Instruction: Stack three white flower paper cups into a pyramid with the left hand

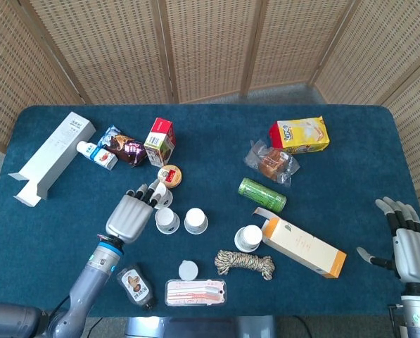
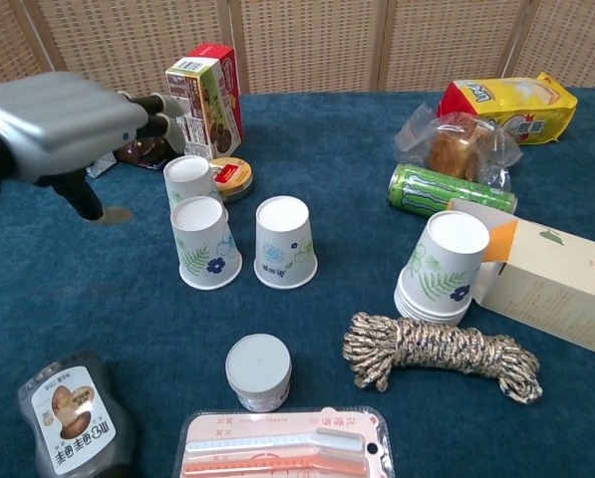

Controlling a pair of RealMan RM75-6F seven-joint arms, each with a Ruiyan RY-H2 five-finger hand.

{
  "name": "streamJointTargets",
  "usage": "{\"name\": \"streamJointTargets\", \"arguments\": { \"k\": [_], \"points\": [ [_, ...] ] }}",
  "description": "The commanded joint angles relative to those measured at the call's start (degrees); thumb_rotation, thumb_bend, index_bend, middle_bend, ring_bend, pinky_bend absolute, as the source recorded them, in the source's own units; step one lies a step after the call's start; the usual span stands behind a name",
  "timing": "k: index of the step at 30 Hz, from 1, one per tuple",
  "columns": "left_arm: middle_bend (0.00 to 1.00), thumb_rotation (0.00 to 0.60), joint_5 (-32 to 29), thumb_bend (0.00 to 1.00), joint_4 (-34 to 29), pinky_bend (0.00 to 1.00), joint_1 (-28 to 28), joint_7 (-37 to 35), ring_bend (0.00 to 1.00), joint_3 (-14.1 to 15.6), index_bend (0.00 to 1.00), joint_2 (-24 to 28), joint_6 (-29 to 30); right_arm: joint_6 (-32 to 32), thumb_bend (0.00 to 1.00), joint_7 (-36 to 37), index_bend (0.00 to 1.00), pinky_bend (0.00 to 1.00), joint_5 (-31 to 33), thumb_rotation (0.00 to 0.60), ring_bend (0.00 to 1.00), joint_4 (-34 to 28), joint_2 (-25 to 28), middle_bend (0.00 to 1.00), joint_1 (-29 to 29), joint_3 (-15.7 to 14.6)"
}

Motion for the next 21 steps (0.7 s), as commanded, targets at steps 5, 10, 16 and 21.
{"name": "streamJointTargets", "arguments": {
  "k": [5, 10, 16, 21],
  "points": [
    [0.0, 0.6, -4.37, 0.31, 1.65, 0.42, -0.6, -1.18, 0.11, -3.18, 0.17, 1.25, -1.28, 0.08, 0.11, -1.02, 0.12, 0.0, -0.24, 0.6, 0.0, -0.09, -0.4, 0.0, 0.05, -0.22],
    [0.0, 0.6, -7.23, 0.31, 4.11, 0.41, -1.8, 0.36, 0.1, -4.15, 0.17, -0.43, -1.98, -0.09, 0.12, -1.02, 0.12, 0.0, 0.1, 0.6, 0.0, 0.06, -0.48, 0.0, 0.12, -0.14],
    [0.0, 0.6, -10.25, 0.31, 7.66, 0.41, -3.64, 1.33, 0.09, -5.9, 0.16, -3.47, -2.96, -0.27, 0.12, -1.06, 0.12, 0.0, 0.33, 0.6, 0.0, 0.31, -0.54, 0.0, 0.19, -0.1],
    [0.0, 0.6, -12.43, 0.31, 9.11, 0.4, -4.97, 2.31, 0.05, -6.73, 0.13, -5.73, -3.24, -0.43, 0.12, -0.72, 0.12, 0.0, 0.69, 0.6, 0.0, 0.51, -0.47, 0.0, 0.2, -0.01]
  ]
}}
